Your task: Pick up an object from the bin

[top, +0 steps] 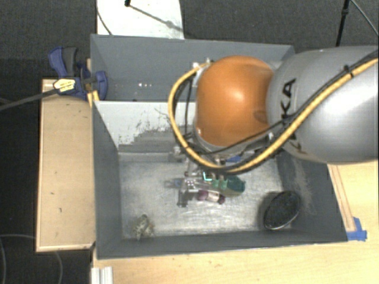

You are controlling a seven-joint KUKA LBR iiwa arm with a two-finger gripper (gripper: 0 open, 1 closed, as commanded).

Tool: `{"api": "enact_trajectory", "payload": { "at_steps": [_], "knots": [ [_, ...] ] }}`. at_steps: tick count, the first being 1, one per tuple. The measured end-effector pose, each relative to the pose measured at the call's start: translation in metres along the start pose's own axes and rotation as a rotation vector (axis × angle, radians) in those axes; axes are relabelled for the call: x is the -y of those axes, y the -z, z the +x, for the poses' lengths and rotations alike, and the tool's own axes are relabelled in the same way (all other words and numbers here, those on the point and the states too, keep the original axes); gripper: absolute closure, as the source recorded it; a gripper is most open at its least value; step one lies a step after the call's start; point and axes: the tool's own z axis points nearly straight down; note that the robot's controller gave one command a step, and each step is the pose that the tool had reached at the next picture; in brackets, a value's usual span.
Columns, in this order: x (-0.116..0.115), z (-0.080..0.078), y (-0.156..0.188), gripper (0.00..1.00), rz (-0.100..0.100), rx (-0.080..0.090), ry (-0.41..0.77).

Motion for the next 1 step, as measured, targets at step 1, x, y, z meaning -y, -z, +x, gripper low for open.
{"api": "enact_trajectory", "payload": {
  "at_steps": [1],
  "knots": [
    [0.0648,-0.0145,-0.0741,0.00,0.002,0.003,0.164]
  ]
}}
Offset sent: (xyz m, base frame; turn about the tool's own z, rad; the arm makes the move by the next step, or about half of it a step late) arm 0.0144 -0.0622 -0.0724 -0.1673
